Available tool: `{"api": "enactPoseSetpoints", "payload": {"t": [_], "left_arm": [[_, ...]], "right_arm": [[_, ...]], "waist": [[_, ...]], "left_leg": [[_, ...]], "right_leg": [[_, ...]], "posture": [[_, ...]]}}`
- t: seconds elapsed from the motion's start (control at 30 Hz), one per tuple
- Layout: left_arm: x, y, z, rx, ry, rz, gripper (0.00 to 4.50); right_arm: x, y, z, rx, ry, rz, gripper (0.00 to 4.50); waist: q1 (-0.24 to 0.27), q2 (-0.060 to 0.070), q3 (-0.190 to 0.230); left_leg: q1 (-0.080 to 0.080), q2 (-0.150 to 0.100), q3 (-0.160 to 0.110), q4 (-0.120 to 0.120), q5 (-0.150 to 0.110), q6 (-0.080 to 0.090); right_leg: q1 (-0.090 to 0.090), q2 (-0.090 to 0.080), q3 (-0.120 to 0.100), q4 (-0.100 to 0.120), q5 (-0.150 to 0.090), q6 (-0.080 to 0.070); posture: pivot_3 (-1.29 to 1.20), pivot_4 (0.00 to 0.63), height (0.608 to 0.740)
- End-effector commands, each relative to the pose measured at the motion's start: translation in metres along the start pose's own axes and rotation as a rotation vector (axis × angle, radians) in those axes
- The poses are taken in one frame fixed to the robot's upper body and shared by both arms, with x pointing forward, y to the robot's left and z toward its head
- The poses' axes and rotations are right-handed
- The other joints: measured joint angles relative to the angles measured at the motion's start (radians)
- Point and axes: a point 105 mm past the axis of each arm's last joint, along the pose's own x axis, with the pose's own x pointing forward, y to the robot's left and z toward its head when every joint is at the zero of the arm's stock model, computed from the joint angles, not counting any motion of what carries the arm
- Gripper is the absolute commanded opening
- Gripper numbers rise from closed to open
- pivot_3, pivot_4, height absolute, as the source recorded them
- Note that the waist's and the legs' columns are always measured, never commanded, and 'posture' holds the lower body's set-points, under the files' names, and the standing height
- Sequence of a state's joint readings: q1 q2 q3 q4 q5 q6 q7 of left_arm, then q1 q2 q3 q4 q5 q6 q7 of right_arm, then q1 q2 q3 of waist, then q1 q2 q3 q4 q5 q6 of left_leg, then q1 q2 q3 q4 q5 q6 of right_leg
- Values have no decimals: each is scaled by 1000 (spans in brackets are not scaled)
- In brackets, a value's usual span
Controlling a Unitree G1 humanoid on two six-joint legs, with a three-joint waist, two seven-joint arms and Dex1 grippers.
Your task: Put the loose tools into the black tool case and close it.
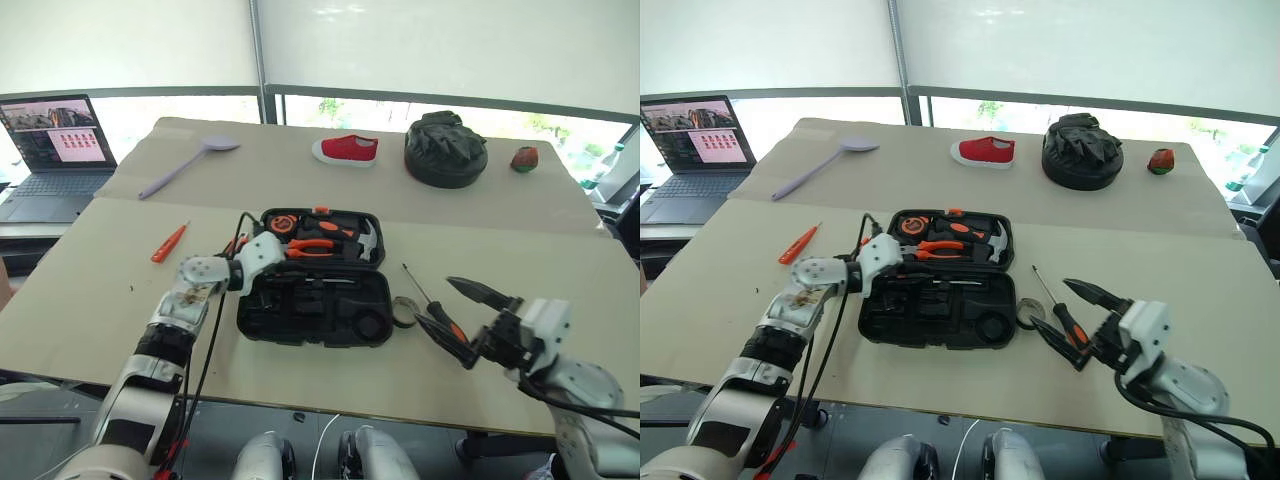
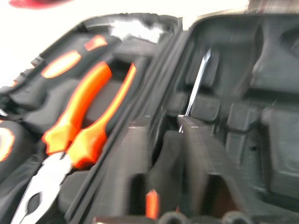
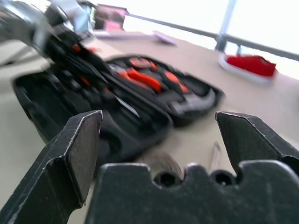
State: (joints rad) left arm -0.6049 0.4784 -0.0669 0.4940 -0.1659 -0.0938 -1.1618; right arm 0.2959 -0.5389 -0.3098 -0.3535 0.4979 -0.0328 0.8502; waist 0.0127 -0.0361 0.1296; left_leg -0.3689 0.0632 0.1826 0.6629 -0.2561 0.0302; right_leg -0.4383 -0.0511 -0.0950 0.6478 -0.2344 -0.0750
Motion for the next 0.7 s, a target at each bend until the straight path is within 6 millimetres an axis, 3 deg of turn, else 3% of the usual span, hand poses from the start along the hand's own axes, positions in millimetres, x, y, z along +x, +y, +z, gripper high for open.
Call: {"api": "enactPoseSetpoints", "payload": {"t": [0.03, 0.1, 0.17, 0.27, 0.37, 0.5, 0.57, 0.7], "left_arm": [[-43, 8, 35, 50, -172, -14, 2722], [-59, 0, 36, 41, -169, -63, 3501], [-84, -16, 38, -34, -146, -130, 4272], [-107, -41, 34, -62, -94, -185, 4437], [-107, -48, 32, -141, -151, -138, 4437], [-101, -64, 23, -114, -121, -200, 4437], [-93, -66, 29, -109, -154, -211, 4437], [-85, -70, 34, -74, -181, -240, 4437]], "right_arm": [[-29, -11, 3, -34, 43, -98, 4500], [-45, -15, -8, -16, 119, -169, 4500], [-72, -23, -24, 32, 248, -302, 4500], [-91, -18, -34, 75, 358, -338, 4500], [-83, -13, -31, 106, 372, -303, 4500], [-60, -12, -25, 99, 425, -218, 4500], [-43, -24, -19, 105, 466, -215, 4500], [-6, -26, -17, 105, 626, -52, 4500]], "waist": [[-5, 0, 0], [-11, 1, 0], [-18, 1, 0], [-24, 3, 1], [-20, 4, 2], [-17, 6, 3], [-20, 6, 3], [-21, 6, 4]], "left_leg": [[0, 0, 0, 0, 0, 0], [1, 0, 0, 0, -1, 1], [1, 0, -1, 0, -1, 2], [1, 1, -1, -1, -2, 2], [1, 1, -2, -2, -7, -6], [2, -1, -2, -2, -7, -6], [1, -2, -3, -2, -7, -6], [-1, -4, -4, -2, -6, -1]], "right_leg": [[0, 0, 0, 0, 0, 0], [0, 0, 0, 0, 0, 0], [1, 0, 0, 1, 0, 0], [0, 0, 1, 0, -1, 0], [0, -2, 0, 0, 0, 0], [0, -4, 0, -1, 1, 2], [0, -3, 0, -1, 1, 3], [-1, -3, 0, -1, 1, 3]], "posture": [[0, 150, 740], [0, 150, 740], [0, 150, 740], [0, 150, 740], [0, 150, 740], [0, 150, 740], [0, 150, 740], [0, 150, 740]]}}
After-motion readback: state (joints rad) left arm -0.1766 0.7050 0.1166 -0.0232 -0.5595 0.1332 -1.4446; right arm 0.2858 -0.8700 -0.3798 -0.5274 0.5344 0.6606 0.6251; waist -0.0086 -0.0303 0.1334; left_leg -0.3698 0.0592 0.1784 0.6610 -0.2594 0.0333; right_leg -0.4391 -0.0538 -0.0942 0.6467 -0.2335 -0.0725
